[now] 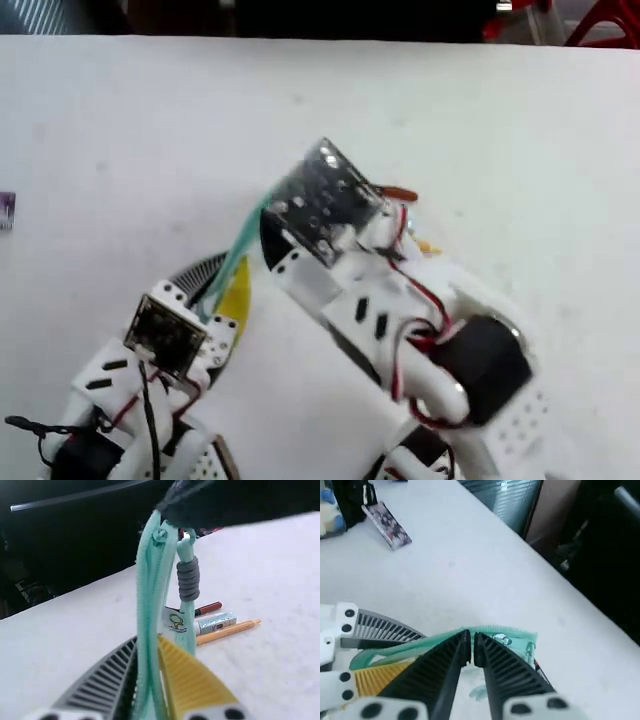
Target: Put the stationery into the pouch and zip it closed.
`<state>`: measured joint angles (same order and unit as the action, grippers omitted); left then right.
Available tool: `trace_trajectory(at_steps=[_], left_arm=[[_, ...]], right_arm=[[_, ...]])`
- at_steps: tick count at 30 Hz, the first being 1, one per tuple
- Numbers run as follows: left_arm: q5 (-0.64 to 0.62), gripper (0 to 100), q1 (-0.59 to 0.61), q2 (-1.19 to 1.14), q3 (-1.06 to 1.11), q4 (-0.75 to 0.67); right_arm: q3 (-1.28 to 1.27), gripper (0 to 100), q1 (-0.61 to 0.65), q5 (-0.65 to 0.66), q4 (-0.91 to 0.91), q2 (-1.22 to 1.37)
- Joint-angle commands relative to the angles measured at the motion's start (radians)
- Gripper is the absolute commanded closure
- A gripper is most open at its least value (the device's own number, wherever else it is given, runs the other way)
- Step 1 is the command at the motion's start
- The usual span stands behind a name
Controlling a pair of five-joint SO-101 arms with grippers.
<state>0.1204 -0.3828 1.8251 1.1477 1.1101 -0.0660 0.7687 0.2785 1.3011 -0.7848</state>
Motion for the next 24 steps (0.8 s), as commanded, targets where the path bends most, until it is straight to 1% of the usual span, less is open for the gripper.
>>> trace_trajectory(at_steps=[1,7,12,20,22,24], left_arm=[[-0.011,98,0.01,-0.002,-0.02,-0.035],[-0.012,98,0.01,-0.002,-0.02,-0.034],[-0.012,98,0.01,-0.002,-0.02,-0.034],[-0.009,98,0.01,-0.002,-0.018,-0.034],[-0.012,93,0.01,-0.002,-0.018,-0.034],[-0.021,84,0.01,-0.002,-0.011,-0.032]], right_arm=[[0.041,98.1,0.01,-0.003,-0.05,-0.016],[0.043,98.1,0.005,-0.003,0.012,0.096],[0.037,98.1,0.002,-0.003,0.012,0.159],[0.026,98.1,-0.145,-0.012,-0.019,0.306],[0.026,98.1,-0.153,-0.012,-0.019,0.335],[0.028,98.1,-0.153,-0.012,-0.019,0.355]])
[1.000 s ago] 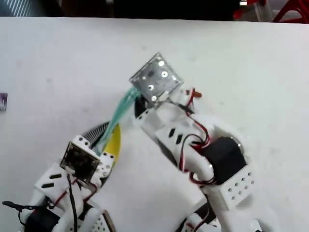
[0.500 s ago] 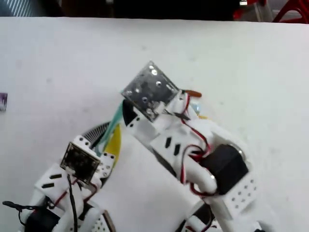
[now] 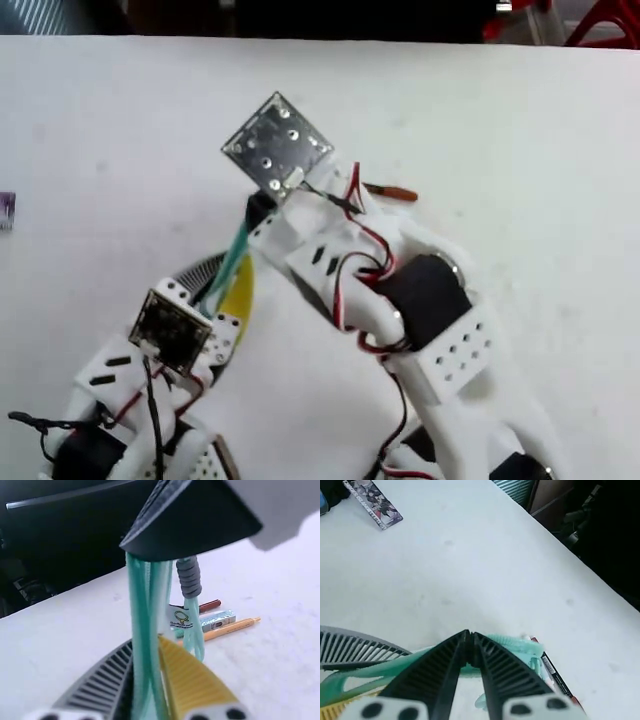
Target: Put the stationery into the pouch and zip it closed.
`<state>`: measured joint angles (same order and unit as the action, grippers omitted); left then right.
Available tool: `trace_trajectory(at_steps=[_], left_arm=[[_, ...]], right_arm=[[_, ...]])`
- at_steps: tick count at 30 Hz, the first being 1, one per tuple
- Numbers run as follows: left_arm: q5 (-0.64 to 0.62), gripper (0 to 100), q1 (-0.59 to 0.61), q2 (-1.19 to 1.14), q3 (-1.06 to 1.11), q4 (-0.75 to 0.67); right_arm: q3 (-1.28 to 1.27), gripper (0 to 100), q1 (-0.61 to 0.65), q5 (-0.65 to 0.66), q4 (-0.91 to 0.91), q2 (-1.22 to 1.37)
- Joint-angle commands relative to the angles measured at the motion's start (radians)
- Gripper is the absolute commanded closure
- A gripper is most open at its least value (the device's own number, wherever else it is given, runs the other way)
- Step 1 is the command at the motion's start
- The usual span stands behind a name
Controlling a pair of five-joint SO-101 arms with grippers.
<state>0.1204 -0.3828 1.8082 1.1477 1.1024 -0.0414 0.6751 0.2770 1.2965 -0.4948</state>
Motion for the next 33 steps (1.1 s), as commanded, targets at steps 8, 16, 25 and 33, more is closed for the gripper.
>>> trace_trajectory(at_steps=[8,16,25,33], left_arm=[[-0.127,74,0.087,0.018,0.026,-0.041],[-0.16,74,0.09,0.019,0.037,-0.051],[-0.08,79,0.053,0.016,0.161,-0.353],[0.029,75,0.054,0.016,0.224,-0.402]], right_arm=[[0.003,98.1,-0.077,-0.011,-0.036,0.085],[0.003,98.1,-0.104,-0.064,-0.088,0.088],[0.009,98.1,-0.082,-0.068,-0.102,0.087],[0.009,98.1,-0.079,-0.06,-0.101,0.087]])
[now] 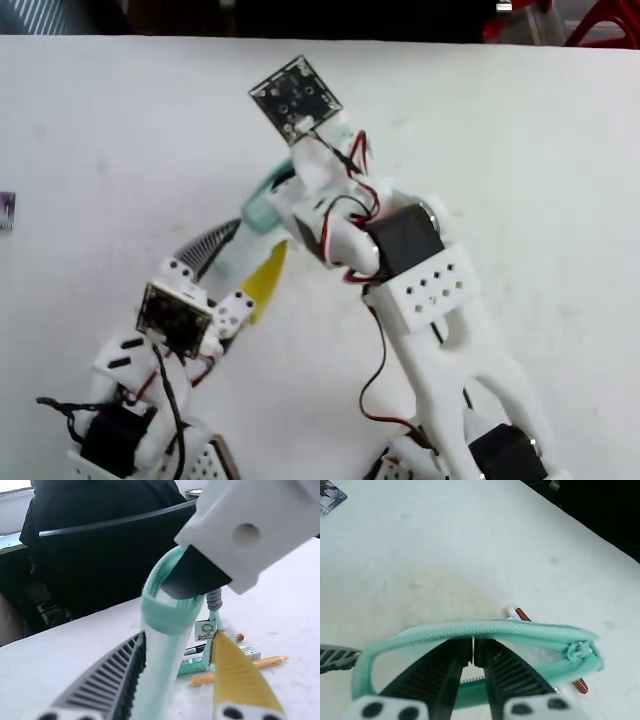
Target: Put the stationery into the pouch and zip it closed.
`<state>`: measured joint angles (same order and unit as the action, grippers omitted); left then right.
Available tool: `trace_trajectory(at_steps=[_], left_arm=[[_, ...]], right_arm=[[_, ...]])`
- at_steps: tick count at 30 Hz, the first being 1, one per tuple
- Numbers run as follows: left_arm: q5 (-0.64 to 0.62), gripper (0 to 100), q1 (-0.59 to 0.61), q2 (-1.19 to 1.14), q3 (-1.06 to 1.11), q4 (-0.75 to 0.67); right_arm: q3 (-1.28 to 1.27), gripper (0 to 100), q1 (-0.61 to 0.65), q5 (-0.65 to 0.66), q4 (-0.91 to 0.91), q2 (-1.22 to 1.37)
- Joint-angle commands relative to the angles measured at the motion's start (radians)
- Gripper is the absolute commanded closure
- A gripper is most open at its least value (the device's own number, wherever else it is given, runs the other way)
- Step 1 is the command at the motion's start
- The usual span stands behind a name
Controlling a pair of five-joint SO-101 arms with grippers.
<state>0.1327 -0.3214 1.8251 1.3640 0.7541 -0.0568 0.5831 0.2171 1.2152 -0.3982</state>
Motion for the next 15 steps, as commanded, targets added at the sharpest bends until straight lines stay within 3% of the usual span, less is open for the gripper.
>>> trace_trajectory(at_steps=[1,8,15], left_arm=[[0.018,75,-0.002,-0.001,0.02,-0.072],[0.009,74,0.2,-0.001,0.06,-0.11],[0.014,72,0.14,-0.002,0.055,-0.12]], right_arm=[[0.025,98.1,0.013,0.0,-0.019,-0.01],[0.023,98.1,0.013,0.002,-0.004,-0.01],[0.02,98.1,0.033,0.002,-0.004,-0.01]])
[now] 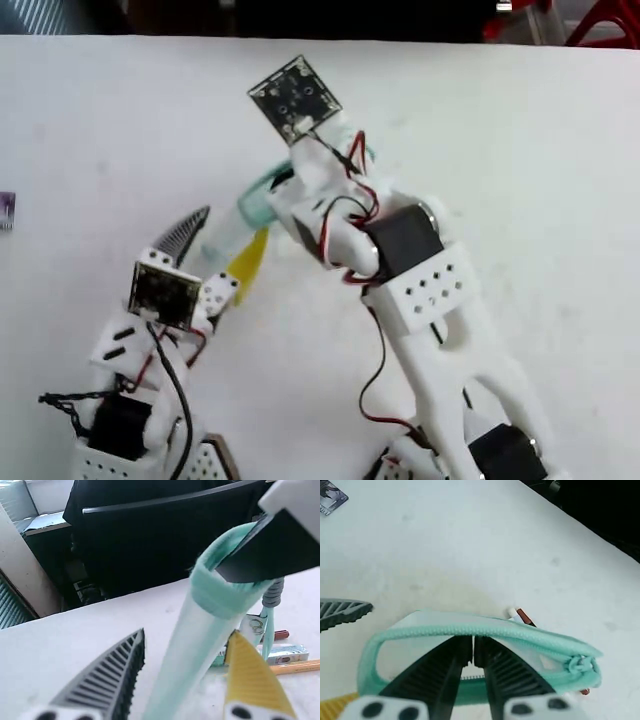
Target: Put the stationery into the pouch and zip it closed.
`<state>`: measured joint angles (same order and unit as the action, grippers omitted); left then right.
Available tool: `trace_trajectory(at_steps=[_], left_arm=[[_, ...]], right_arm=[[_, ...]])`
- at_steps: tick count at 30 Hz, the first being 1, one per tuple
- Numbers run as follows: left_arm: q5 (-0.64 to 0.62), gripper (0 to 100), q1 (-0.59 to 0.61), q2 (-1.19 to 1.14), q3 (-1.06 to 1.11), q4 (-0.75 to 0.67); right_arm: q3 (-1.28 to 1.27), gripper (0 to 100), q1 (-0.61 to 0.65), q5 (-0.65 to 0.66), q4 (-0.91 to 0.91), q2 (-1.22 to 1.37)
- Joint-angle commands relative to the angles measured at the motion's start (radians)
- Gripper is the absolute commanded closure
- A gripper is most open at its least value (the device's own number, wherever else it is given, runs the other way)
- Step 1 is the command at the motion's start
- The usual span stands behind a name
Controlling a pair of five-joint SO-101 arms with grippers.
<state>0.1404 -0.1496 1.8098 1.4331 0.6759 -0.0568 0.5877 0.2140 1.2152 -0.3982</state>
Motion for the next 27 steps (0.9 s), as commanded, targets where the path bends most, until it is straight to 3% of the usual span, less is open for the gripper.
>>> trace_trajectory(at_steps=[1,6,12,17,21,23,27], left_arm=[[0.008,72,-0.039,0.013,-0.014,-0.058],[0.011,72,-0.047,-0.031,-0.017,-0.127],[0.003,72,-0.045,-0.338,-0.124,-0.252],[-0.054,72,-0.051,-0.567,-0.232,-0.258],[-0.06,73,-0.047,-0.587,-0.227,-0.259],[-0.06,76,-0.051,-0.587,-0.227,-0.258],[-0.04,92,-0.051,-0.587,-0.227,-0.259]], right_arm=[[0.018,98.1,0.036,0.005,-0.004,-0.01],[0.018,98.1,0.061,0.005,-0.004,-0.01],[0.018,98.1,0.059,0.005,-0.004,-0.01],[0.023,98.1,0.056,0.005,-0.004,-0.01],[0.023,98.1,0.056,0.005,-0.004,-0.01],[0.023,98.1,0.056,0.005,-0.004,-0.01],[0.025,98.1,0.056,0.005,-0.008,-0.01]])
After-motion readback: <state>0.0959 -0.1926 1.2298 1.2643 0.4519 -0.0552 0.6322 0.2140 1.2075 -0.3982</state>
